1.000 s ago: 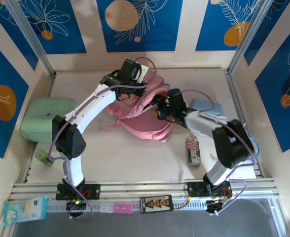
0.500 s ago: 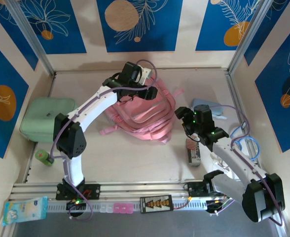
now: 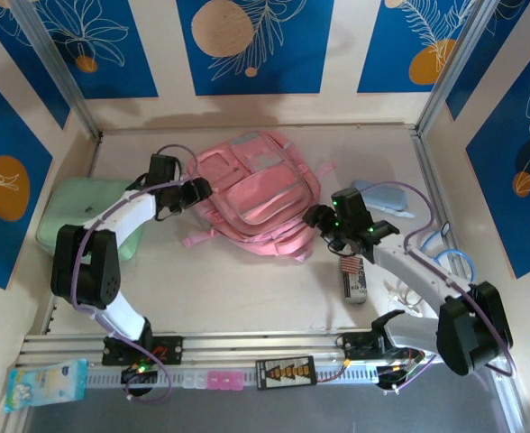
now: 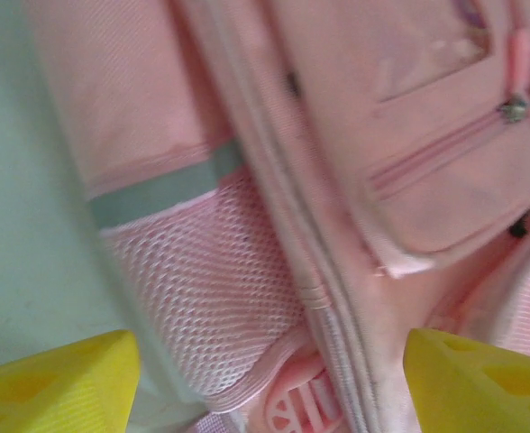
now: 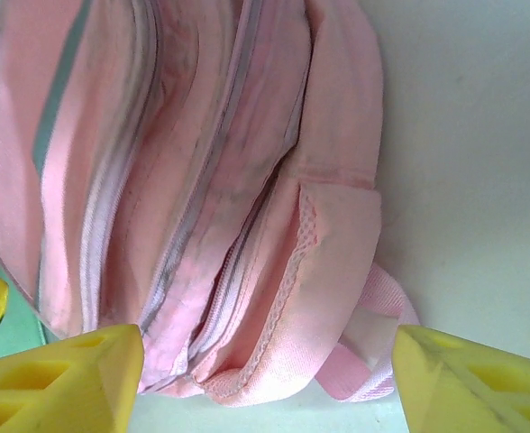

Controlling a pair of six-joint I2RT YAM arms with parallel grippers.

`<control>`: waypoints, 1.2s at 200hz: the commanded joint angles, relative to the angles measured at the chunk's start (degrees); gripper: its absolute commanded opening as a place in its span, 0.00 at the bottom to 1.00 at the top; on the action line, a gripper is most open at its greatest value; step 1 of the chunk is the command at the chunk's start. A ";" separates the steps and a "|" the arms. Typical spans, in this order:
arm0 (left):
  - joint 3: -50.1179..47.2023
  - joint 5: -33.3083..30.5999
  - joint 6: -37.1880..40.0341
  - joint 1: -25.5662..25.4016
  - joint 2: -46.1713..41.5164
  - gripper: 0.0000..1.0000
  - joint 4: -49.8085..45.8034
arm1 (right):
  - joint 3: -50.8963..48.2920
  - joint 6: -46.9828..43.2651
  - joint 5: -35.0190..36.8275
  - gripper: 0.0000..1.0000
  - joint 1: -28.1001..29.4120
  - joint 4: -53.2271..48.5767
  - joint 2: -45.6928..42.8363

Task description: Pack books, pencil case, and school supplies into a backpack

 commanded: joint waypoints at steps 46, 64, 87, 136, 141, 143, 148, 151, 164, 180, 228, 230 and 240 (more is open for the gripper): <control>3.10 -2.86 -1.72 1.62 8.19 0.65 4.16 | 5.52 -0.61 0.65 0.72 2.87 -5.81 8.50; 2.65 -3.99 -1.85 1.65 8.75 0.62 4.44 | 5.31 0.11 0.89 0.71 3.11 -6.19 8.72; 0.69 -5.88 -2.60 1.71 8.21 0.61 5.51 | 4.57 0.93 1.35 0.71 3.16 -5.97 8.84; -0.22 -4.40 -3.34 1.86 9.50 0.46 7.69 | 6.11 0.43 0.96 0.68 3.24 -6.28 11.79; -0.17 -4.55 -3.69 1.82 9.83 0.46 7.69 | 6.23 0.39 0.94 0.67 3.22 -6.28 12.09; -0.20 -4.61 -3.89 1.83 9.95 0.46 7.76 | 6.23 0.45 0.93 0.67 3.22 -6.30 12.19; -0.29 -4.46 -4.36 1.95 10.15 0.45 8.06 | 6.37 0.47 0.96 0.67 3.22 -6.27 12.42; -0.33 -4.25 -4.48 1.94 10.32 0.43 8.35 | 6.36 0.47 0.97 0.67 3.18 -6.21 12.60; -0.40 -3.00 -5.42 2.06 10.95 0.35 9.45 | 6.33 0.39 1.23 0.66 3.22 -5.93 12.96; -0.35 -2.14 -5.87 2.21 11.32 0.29 10.24 | 6.41 -0.33 1.73 0.66 3.11 -5.30 13.46; -1.59 -0.60 -5.08 2.25 8.23 0.00 10.31 | 10.21 -5.68 -0.16 0.63 -0.51 -1.45 19.27; -1.61 -0.44 -4.94 2.26 7.99 0.00 10.15 | 10.61 -5.86 -0.35 0.63 -0.85 -1.42 19.61; -2.07 0.03 -4.43 2.26 6.57 0.00 8.81 | 12.97 -6.97 -2.62 0.63 -2.16 -1.40 21.61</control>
